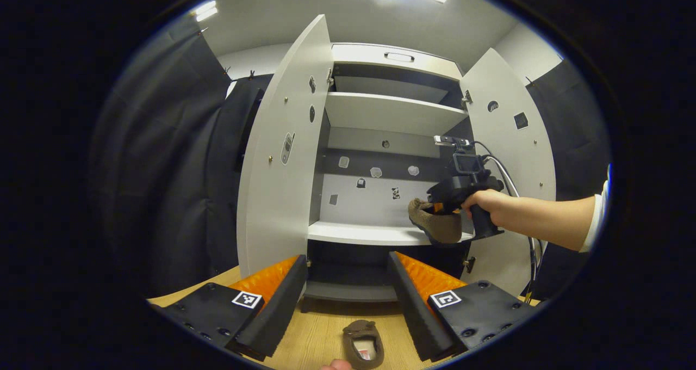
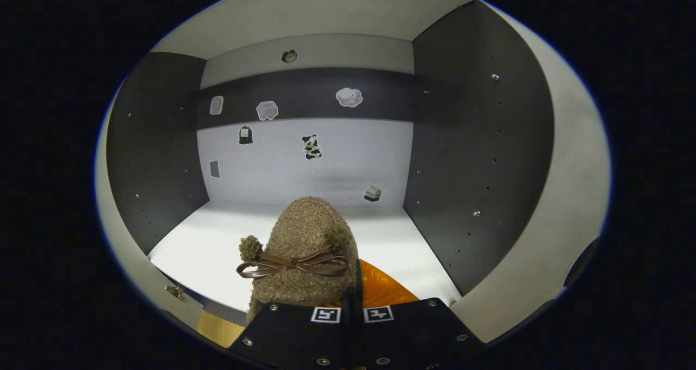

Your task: Grab one shoe with the right hand and put it into the shoe cabinet, grab the other shoe with the left hand and put it into the shoe cabinet; then close the right door with the right hand and the left door with the left hand.

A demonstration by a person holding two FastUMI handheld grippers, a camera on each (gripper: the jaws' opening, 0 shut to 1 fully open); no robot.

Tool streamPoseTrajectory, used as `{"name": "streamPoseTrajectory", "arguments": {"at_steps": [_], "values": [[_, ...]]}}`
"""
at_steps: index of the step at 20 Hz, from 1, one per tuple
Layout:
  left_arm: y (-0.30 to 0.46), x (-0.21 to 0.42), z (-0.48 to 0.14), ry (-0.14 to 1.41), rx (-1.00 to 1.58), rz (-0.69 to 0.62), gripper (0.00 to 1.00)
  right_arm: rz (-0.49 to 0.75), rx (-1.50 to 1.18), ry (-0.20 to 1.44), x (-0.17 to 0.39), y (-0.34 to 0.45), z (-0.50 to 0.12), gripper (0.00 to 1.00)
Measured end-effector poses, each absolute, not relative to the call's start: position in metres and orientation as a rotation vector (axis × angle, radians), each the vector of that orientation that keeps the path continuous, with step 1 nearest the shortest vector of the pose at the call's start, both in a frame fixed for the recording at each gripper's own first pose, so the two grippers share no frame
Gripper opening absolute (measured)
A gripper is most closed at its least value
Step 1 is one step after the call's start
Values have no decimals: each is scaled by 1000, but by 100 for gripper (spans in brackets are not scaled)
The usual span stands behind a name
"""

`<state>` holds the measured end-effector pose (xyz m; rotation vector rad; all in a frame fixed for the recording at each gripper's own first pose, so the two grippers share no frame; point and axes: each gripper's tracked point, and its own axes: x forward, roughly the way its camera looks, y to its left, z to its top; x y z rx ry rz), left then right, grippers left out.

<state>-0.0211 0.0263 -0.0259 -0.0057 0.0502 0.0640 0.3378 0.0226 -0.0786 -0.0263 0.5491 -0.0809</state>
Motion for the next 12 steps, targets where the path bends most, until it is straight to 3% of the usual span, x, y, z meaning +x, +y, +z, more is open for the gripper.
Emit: {"name": "streamPoseTrajectory", "arguments": {"at_steps": [7, 8, 9, 10, 12], "values": [[34, -15, -32, 72, 2, 76, 96, -120, 25, 627, 368, 21, -105, 4], [33, -15, -34, 78, 4, 73, 96, -117, 31, 636, 370, 21, -107, 9], [34, -16, -35, 80, 11, 75, 96, -120, 36, 639, 372, 20, -109, 7], [35, -16, -35, 78, 16, 78, 96, -125, 38, 639, 372, 19, -109, 17], [35, -16, -37, 83, 15, 78, 96, -124, 35, 646, 370, 19, -109, 18]]}}
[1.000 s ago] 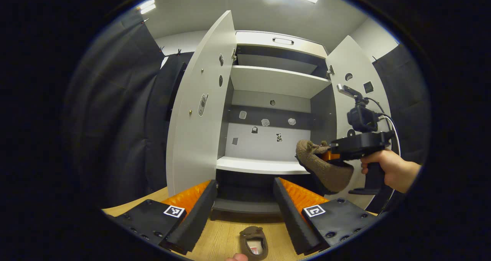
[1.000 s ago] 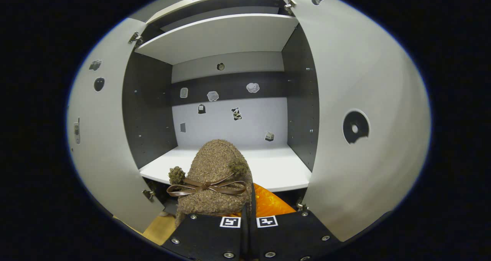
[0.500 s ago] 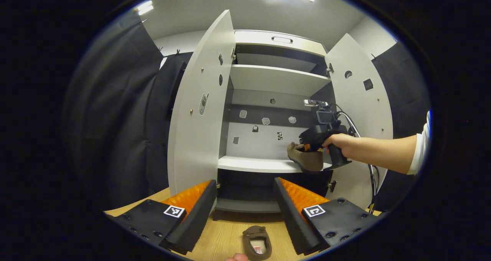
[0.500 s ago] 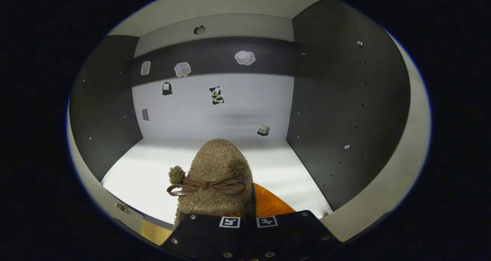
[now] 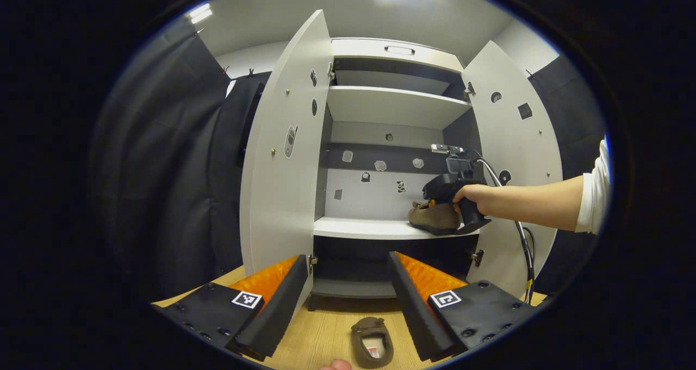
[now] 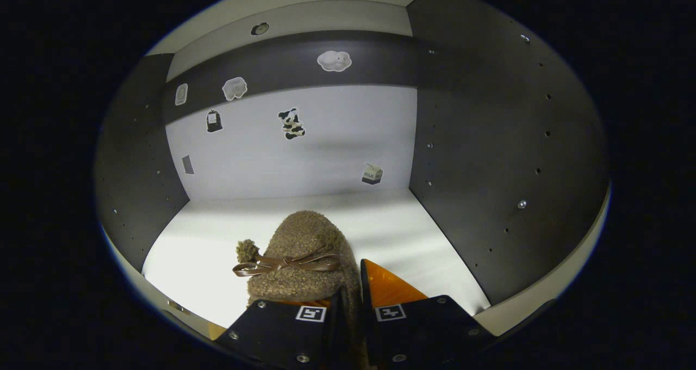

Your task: Grab one shoe with the right hand and put it into the shoe cabinet, grab the other shoe with the left hand and put it into the shoe cabinet; then close the right door with the right hand and the left door with the left hand.

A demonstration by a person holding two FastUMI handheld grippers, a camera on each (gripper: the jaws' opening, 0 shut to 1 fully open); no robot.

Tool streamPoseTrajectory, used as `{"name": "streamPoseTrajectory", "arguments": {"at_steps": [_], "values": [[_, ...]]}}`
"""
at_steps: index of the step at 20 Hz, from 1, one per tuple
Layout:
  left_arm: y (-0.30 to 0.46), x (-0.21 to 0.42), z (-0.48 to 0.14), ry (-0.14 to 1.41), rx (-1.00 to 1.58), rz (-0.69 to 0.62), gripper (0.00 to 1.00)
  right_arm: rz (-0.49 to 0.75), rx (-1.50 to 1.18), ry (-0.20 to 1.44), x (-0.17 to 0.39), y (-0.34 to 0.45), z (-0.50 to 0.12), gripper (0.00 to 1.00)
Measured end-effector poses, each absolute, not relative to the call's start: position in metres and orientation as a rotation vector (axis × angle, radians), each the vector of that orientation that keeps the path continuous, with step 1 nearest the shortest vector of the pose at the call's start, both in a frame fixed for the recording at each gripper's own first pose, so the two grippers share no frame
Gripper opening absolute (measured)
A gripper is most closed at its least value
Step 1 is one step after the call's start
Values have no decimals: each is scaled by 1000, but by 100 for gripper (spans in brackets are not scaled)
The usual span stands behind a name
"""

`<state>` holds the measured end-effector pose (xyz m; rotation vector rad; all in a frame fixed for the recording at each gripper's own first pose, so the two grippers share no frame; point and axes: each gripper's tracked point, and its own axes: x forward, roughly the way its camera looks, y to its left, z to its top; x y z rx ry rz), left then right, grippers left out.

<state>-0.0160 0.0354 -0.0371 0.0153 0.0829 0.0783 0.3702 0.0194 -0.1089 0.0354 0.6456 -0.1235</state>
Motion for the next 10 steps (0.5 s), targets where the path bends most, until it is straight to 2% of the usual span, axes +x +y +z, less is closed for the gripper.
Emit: {"name": "streamPoseTrajectory", "arguments": {"at_steps": [3, 7, 8, 9, 10], "values": [[38, -16, -37, 86, 16, 82, 96, -105, 55, 659, 364, 21, -104, 22], [38, -17, -38, 82, 14, 81, 96, -66, 27, 641, 351, 18, -91, 50], [39, -18, -38, 81, 16, 81, 96, -61, 17, 631, 347, 17, -84, 60], [38, -19, -38, 82, 16, 81, 96, -52, 7, 621, 342, 17, -79, 64], [38, -19, -39, 83, 15, 80, 96, -42, -6, 616, 337, 18, -75, 74]]}}
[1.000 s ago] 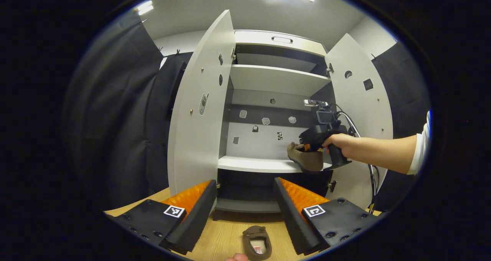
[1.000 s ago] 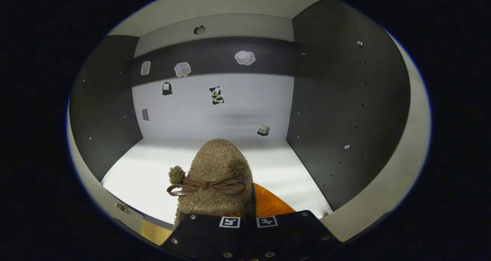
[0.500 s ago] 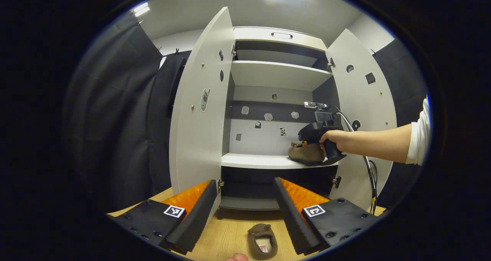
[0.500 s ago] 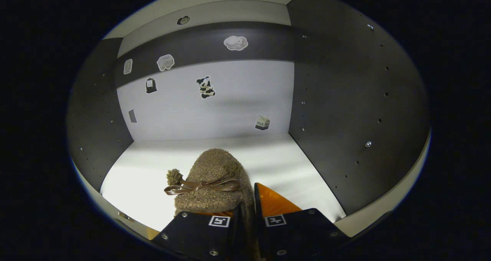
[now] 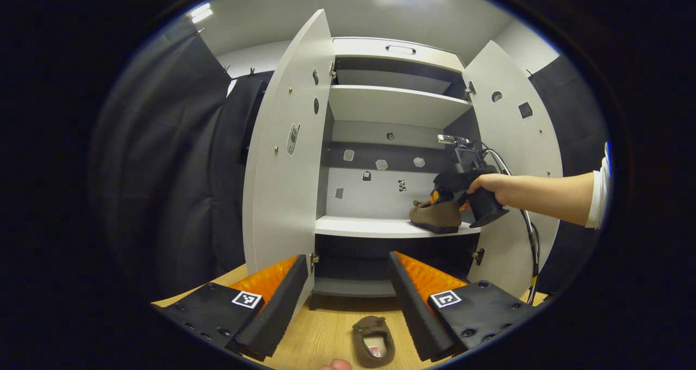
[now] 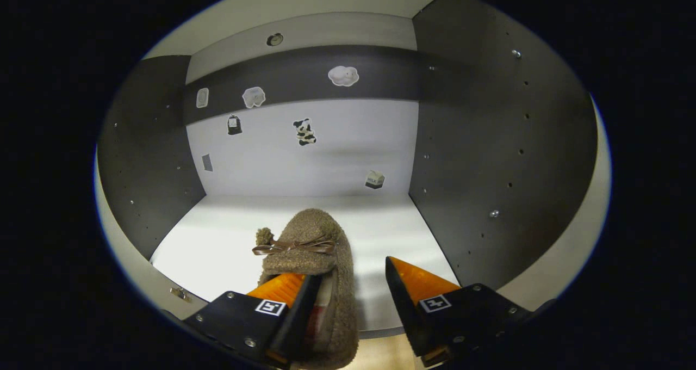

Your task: Grab one shoe with the right hand and put it into the shoe cabinet, grab the other shoe with the left hand and put it into the shoe cabinet; then close the right door with the right hand and the left door with the left hand.

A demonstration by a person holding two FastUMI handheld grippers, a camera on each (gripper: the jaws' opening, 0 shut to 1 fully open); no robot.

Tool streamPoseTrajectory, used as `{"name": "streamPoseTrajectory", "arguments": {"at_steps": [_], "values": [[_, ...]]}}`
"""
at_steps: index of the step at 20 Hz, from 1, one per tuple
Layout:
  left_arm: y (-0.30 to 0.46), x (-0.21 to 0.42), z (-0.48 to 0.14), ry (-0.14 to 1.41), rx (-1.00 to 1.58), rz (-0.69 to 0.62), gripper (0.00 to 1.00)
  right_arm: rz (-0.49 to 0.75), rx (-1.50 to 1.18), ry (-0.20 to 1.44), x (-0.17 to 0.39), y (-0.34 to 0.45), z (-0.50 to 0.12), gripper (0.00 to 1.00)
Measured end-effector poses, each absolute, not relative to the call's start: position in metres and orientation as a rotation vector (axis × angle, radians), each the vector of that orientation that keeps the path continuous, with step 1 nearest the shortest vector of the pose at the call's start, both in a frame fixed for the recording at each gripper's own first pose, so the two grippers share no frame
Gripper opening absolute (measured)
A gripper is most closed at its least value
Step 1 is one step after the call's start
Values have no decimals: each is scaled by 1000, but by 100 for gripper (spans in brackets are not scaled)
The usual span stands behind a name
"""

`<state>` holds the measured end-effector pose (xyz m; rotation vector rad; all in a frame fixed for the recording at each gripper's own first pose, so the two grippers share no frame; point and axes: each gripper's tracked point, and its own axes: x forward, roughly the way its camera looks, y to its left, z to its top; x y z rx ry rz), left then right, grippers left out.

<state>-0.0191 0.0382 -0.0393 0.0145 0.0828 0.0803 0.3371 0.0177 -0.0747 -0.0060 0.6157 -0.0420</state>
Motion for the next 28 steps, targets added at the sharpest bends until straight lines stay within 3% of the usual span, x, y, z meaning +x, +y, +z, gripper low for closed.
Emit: {"name": "streamPoseTrajectory", "arguments": {"at_steps": [2, 6, 13, 24, 28], "values": [[37, -19, -39, 82, 7, 78, 94, -18, -30, 591, 327, 21, -64, 86], [35, -20, -41, 84, 2, 72, 96, 33, -21, 514, 304, 33, -34, 93], [29, -18, -44, 95, -4, 54, 94, 163, 17, 378, 234, 65, -8, 93], [15, -12, -59, 136, -9, 15, 96, 224, 31, 155, 104, 74, -21, 92], [11, -14, -71, 164, -13, 8, 96, 207, 40, 155, 64, 65, -45, 92]]}}
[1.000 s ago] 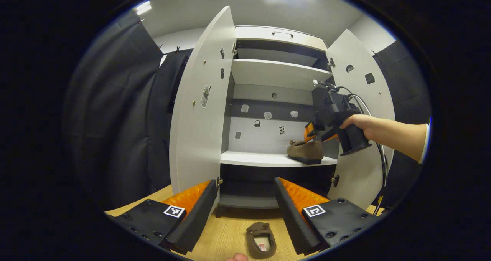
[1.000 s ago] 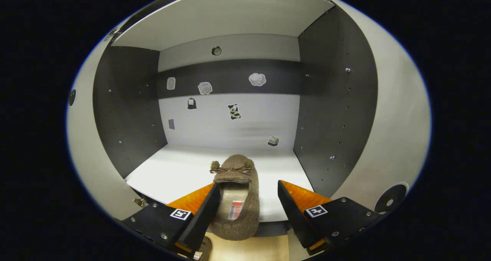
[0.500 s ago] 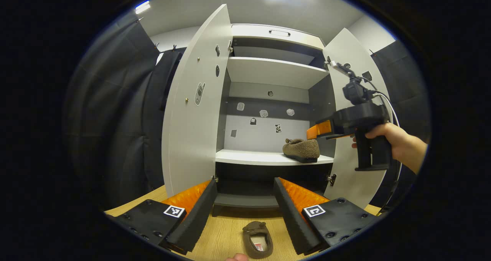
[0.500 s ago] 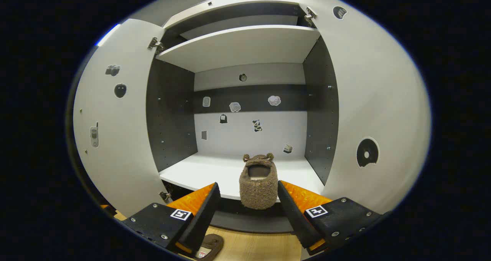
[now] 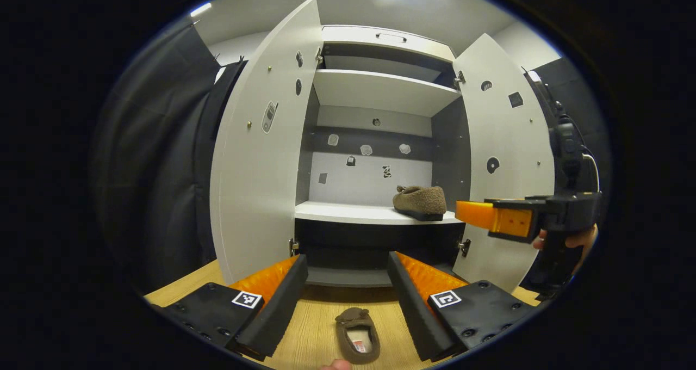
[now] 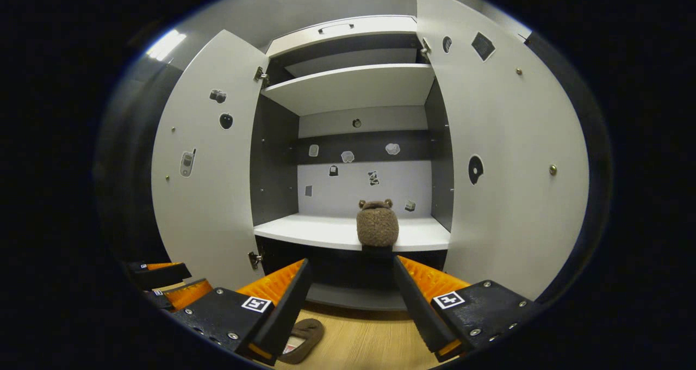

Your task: Grab one shoe with the right hand and put it into the shoe cabinet, grab the other shoe with the left hand and put it into the shoe cabinet; then close the right door with the right hand and the left door with the left hand.

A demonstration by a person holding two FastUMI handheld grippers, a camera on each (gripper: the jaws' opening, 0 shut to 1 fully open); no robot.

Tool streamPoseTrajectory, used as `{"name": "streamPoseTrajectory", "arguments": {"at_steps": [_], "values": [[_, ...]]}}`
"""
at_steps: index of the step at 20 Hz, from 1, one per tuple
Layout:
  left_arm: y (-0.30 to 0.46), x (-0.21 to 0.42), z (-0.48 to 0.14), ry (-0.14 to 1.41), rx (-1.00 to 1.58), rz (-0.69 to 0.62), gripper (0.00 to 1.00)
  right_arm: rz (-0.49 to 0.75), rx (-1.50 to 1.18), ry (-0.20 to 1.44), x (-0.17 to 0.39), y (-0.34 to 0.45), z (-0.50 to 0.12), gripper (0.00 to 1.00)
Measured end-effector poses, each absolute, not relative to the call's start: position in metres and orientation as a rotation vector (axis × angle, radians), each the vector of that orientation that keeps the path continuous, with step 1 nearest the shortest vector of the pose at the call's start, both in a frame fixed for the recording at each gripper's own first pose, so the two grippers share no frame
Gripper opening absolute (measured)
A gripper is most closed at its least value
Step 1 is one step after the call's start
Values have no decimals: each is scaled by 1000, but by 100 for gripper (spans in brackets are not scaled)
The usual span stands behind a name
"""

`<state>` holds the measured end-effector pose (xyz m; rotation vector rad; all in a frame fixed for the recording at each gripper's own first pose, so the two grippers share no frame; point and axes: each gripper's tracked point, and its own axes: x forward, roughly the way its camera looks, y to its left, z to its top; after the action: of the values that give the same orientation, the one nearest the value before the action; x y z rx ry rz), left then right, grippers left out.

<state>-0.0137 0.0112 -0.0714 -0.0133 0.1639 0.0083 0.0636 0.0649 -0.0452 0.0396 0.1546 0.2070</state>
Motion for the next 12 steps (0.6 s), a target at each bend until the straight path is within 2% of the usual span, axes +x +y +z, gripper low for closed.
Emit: {"name": "streamPoseTrajectory", "arguments": {"at_steps": [5, 6, 7, 8, 12], "values": [[12, -12, -94, 222, -29, 19, 96, 135, 27, 136, 18, 45, -69, 93], [11, -11, -100, 239, -38, 15, 99, 130, 16, 132, 12, 43, -69, 93], [9, -10, -104, 255, -46, 9, 96, 128, 13, 123, 8, 43, -67, 92], [8, -8, -111, 273, -51, 2, 99, 126, 12, 116, 5, 42, -66, 92], [8, 4, -141, 370, -55, -38, 97, 113, -6, 119, 0, 39, -69, 92]]}}
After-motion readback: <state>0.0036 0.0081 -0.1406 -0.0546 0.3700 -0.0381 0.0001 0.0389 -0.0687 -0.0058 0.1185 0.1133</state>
